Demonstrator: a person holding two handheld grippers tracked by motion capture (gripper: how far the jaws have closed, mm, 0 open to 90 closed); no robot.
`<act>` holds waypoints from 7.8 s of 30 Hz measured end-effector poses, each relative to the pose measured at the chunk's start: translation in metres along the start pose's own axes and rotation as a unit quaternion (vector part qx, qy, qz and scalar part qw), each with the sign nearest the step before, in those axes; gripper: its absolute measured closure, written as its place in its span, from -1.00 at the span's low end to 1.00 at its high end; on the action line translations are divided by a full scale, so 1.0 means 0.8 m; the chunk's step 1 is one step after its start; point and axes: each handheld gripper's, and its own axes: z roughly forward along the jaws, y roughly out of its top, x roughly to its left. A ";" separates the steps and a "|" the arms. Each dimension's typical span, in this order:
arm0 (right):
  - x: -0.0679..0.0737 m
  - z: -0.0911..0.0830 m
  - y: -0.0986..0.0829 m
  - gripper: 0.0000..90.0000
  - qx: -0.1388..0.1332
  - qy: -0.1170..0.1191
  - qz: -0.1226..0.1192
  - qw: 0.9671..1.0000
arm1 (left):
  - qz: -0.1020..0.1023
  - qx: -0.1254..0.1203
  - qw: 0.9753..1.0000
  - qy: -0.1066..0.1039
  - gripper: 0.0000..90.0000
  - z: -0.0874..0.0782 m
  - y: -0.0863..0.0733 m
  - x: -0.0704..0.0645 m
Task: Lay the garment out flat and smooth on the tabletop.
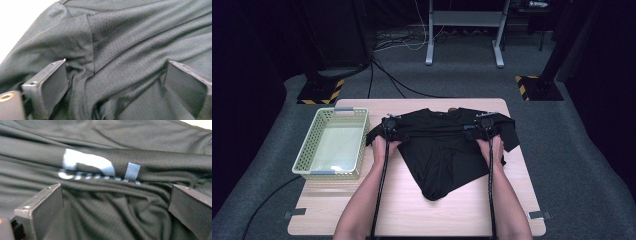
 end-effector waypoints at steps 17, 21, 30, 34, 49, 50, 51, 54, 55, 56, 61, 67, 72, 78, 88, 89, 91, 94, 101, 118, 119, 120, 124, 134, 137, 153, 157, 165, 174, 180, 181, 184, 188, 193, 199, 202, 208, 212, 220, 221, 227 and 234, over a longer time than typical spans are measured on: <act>0.044 -0.092 -0.129 -1.00 0.001 0.048 -0.034 0.998 | 0.117 -0.014 0.991 -0.062 -0.83 -0.064 -0.107 -0.114; 0.038 -0.094 -0.131 -1.00 0.002 0.040 -0.043 0.998 | 0.121 -0.023 0.989 -0.087 -0.83 -0.083 -0.137 -0.126; 0.009 -0.090 -0.127 -1.00 -0.002 0.045 -0.054 0.998 | 0.148 -0.020 0.982 -0.114 -0.82 -0.100 -0.156 -0.144; 0.019 -0.102 -0.124 -0.89 -0.010 0.054 -0.058 0.997 | 0.116 -0.041 0.987 -0.101 -0.83 -0.092 -0.140 -0.132; 0.130 -0.066 -0.053 -0.03 0.000 0.103 -0.039 0.994 | 0.104 -0.054 0.990 -0.082 -0.84 -0.076 -0.139 -0.126; 0.132 -0.060 -0.052 0.01 0.002 0.094 -0.040 0.995 | 0.104 -0.054 0.990 -0.083 -0.84 -0.076 -0.139 -0.126; 0.133 -0.055 -0.050 0.05 0.007 0.089 -0.036 0.995 | 0.105 -0.053 0.990 -0.083 -0.84 -0.076 -0.139 -0.126; 0.131 -0.045 -0.051 0.30 0.010 0.081 -0.031 0.996 | 0.107 -0.053 0.989 -0.085 -0.84 -0.076 -0.139 -0.126; 0.130 -0.045 -0.052 0.35 0.007 0.080 -0.031 0.996 | 0.107 -0.053 0.989 -0.085 -0.84 -0.076 -0.139 -0.126; 0.130 -0.045 -0.052 0.43 0.005 0.081 -0.031 0.996 | 0.108 -0.054 0.989 -0.086 -0.84 -0.076 -0.139 -0.126; 0.120 -0.048 -0.058 0.79 -0.007 0.098 -0.022 0.995 | 0.108 -0.053 0.989 -0.088 -0.83 -0.076 -0.138 -0.125; 0.114 -0.058 -0.064 0.92 -0.026 0.110 -0.021 0.993 | 0.108 -0.054 0.989 -0.088 -0.82 -0.076 -0.138 -0.125; 0.109 -0.075 -0.067 0.93 -0.046 0.116 -0.022 0.992 | 0.108 -0.054 0.989 -0.088 -0.82 -0.076 -0.138 -0.125; 0.106 -0.096 -0.072 0.93 -0.065 0.120 -0.031 0.990 | 0.108 -0.054 0.989 -0.087 -0.82 -0.076 -0.138 -0.125; 0.100 -0.114 -0.087 0.93 -0.078 0.125 -0.035 0.988 | 0.106 -0.054 0.989 -0.088 -0.82 -0.076 -0.139 -0.125; 0.099 -0.116 -0.089 0.93 -0.078 0.125 -0.032 0.989 | 0.106 -0.054 0.989 -0.088 -0.81 -0.076 -0.139 -0.125; 0.097 -0.120 -0.093 0.93 -0.081 0.126 -0.032 0.988 | 0.106 -0.054 0.989 -0.088 -0.81 -0.076 -0.139 -0.125; 0.093 -0.128 -0.099 0.93 -0.088 0.126 -0.031 0.988 | 0.105 -0.054 0.989 -0.088 -0.81 -0.076 -0.139 -0.125; 0.086 -0.155 -0.114 0.93 -0.102 0.125 -0.036 0.986 | 0.106 -0.055 0.989 -0.088 -0.81 -0.076 -0.139 -0.125; 0.058 -0.221 -0.178 0.93 -0.131 0.103 -0.023 0.986 | 0.105 -0.055 0.989 -0.087 -0.80 -0.076 -0.139 -0.125; 0.056 -0.224 -0.184 0.93 -0.132 0.100 -0.022 0.986 | 0.105 -0.055 0.989 -0.087 -0.80 -0.076 -0.139 -0.125; 0.055 -0.227 -0.190 0.93 -0.131 0.097 -0.021 0.986 | 0.105 -0.055 0.989 -0.087 -0.80 -0.076 -0.139 -0.125; 0.048 -0.238 -0.214 0.93 -0.127 0.087 -0.017 0.988 | 0.104 -0.055 0.989 -0.087 -0.80 -0.076 -0.139 -0.125; 0.030 -0.263 -0.276 0.93 -0.113 0.047 0.003 0.992 | 0.104 -0.055 0.989 -0.086 -0.80 -0.076 -0.138 -0.124; 0.021 -0.269 -0.295 0.91 -0.100 0.039 0.010 0.994 | 0.104 -0.055 0.989 -0.086 -0.80 -0.076 -0.138 -0.124; 0.021 -0.259 -0.265 -0.48 -0.059 0.054 -0.016 0.997 | 0.102 -0.055 0.990 -0.084 -0.80 -0.076 -0.138 -0.124; 0.028 -0.211 -0.260 -0.59 -0.024 0.058 -0.030 0.998 | 0.103 -0.055 0.990 -0.082 -0.79 -0.076 -0.139 -0.125; 0.038 -0.229 -0.290 -0.59 -0.042 0.050 -0.046 0.997 | 0.098 -0.055 0.991 -0.077 -0.78 -0.082 -0.146 -0.125; 0.045 -0.243 -0.307 -0.60 -0.039 0.061 -0.059 0.996 | 0.102 -0.056 0.990 -0.081 -0.78 -0.100 -0.168 -0.126; 0.036 -0.251 -0.295 -0.69 -0.032 0.073 -0.062 0.995 | 0.085 -0.066 0.990 -0.090 -0.77 -0.102 -0.167 -0.121; 0.026 -0.254 -0.280 -0.69 -0.053 0.075 -0.051 0.994 | 0.083 -0.070 0.990 -0.092 -0.77 -0.104 -0.165 -0.120; 0.011 -0.241 -0.245 -0.70 -0.081 0.069 -0.046 0.993 | 0.089 -0.083 0.988 -0.095 -0.70 -0.110 -0.150 -0.131; -0.005 -0.196 -0.212 -0.73 -0.076 0.050 -0.047 0.995 | 0.105 -0.085 0.984 -0.117 -0.66 -0.107 -0.119 -0.156; -0.020 -0.157 -0.206 -0.77 -0.057 0.048 -0.027 0.997 | 0.124 -0.065 0.980 -0.138 -0.53 -0.085 -0.087 -0.193; -0.019 -0.153 -0.208 -0.75 -0.057 0.045 -0.028 0.997 | 0.131 -0.042 0.980 -0.145 -0.47 -0.052 -0.058 -0.224; -0.017 -0.152 -0.208 -0.74 -0.055 0.037 -0.033 0.997 | 0.125 -0.036 0.981 -0.146 -0.40 -0.040 -0.046 -0.234; -0.017 -0.152 -0.208 -0.72 -0.057 0.036 -0.033 0.997 | 0.121 -0.015 0.984 -0.129 -0.10 -0.009 -0.027 -0.254; -0.017 -0.152 -0.209 -0.71 -0.057 0.036 -0.032 0.997 | 0.121 -0.012 0.987 -0.106 0.25 -0.006 -0.025 -0.256; -0.017 -0.152 -0.208 -0.70 -0.057 0.035 -0.032 0.997 | 0.129 -0.015 0.987 -0.096 0.80 -0.013 -0.031 -0.248; -0.017 -0.152 -0.209 -0.70 -0.058 0.035 -0.032 0.997 | 0.133 -0.016 0.986 -0.096 0.83 -0.015 -0.033 -0.247; -0.017 -0.152 -0.209 -0.70 -0.058 0.035 -0.032 0.997 | 0.135 -0.033 0.985 -0.102 0.86 -0.034 -0.051 -0.234; -0.017 -0.152 -0.208 -0.71 -0.057 0.035 -0.033 0.997 | 0.133 -0.059 0.984 -0.107 0.87 -0.065 -0.079 -0.208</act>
